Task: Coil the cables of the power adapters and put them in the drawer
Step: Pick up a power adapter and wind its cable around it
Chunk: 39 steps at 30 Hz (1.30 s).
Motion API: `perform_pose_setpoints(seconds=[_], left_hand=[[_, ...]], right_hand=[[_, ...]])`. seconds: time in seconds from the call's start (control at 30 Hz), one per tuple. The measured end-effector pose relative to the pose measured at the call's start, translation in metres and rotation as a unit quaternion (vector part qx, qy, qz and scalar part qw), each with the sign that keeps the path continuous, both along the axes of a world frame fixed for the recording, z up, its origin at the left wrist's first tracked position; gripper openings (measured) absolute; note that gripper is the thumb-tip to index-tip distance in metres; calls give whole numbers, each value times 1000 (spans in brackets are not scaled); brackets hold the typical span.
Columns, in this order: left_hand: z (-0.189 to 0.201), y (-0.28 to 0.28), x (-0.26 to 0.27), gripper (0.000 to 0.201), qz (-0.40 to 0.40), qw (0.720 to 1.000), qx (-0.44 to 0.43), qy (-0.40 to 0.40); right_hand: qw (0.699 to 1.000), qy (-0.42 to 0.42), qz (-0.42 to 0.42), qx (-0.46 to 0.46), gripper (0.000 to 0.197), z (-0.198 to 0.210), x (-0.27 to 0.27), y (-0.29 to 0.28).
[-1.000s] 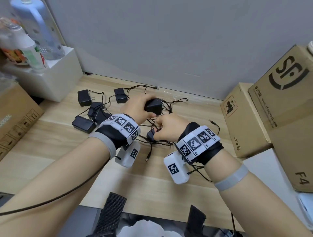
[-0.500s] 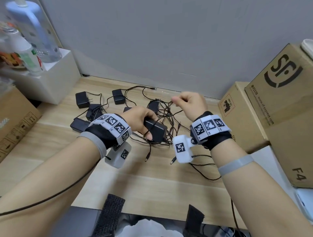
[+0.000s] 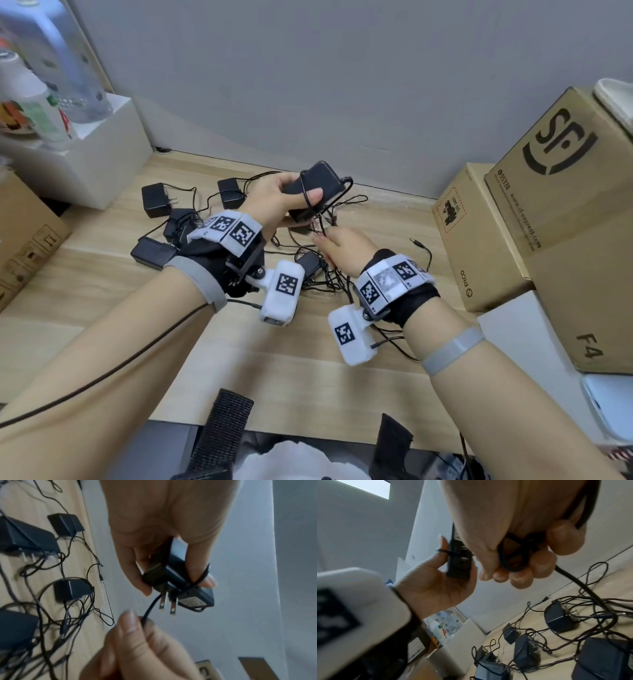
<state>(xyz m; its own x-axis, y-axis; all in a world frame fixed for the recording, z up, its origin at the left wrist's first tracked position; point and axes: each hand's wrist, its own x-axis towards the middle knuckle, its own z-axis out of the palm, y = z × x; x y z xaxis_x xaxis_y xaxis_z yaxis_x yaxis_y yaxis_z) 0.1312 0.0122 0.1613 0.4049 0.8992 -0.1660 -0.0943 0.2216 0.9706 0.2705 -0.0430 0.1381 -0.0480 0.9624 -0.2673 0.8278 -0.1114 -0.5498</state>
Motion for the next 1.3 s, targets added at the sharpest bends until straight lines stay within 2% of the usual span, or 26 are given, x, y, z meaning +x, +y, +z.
perform_pose_setpoints(seconds=[0.17,0.33,0.43,0.57,0.67,0.8,0.93,0.97,1.03,1.1,1.17,1.3], left_hand=[[0,3,3,19,9,995,50,88],[-5,6,5,29,18,978,112,175],[-9,8,4,37,20,955,162,247],[-15,8,2,40,19,921,226,317],[-22,12,1,44,2,898,247,364],[-25,14,2,31,-26,863,274,423],[-29,14,-2,30,-71,855,260,444],[-30,13,-3,32,-83,844,264,458],[-33,11,-4,37,-109,824,265,489],[-37,8,-7,43,-143,839,223,475],[-37,3,-8,44,-189,856,200,438],[-25,-2,-7,45,-281,847,227,389]], right_hand=[[1000,4,10,-1,44,3,-5,-3],[999,-8,32,-15,43,8,-8,-4],[998,-15,43,-33,35,12,-12,-3],[997,20,38,-59,11,21,-11,-4],[999,-19,44,-26,12,23,-11,-3],[996,-53,59,38,14,25,-11,-3],[993,-75,54,72,15,36,-6,-2],[994,-53,39,85,9,39,-5,-2],[991,18,-13,130,20,46,-1,-1],[980,69,-61,178,28,53,5,2],[970,79,-87,214,29,57,10,4],[964,50,-135,224,30,45,19,11]])
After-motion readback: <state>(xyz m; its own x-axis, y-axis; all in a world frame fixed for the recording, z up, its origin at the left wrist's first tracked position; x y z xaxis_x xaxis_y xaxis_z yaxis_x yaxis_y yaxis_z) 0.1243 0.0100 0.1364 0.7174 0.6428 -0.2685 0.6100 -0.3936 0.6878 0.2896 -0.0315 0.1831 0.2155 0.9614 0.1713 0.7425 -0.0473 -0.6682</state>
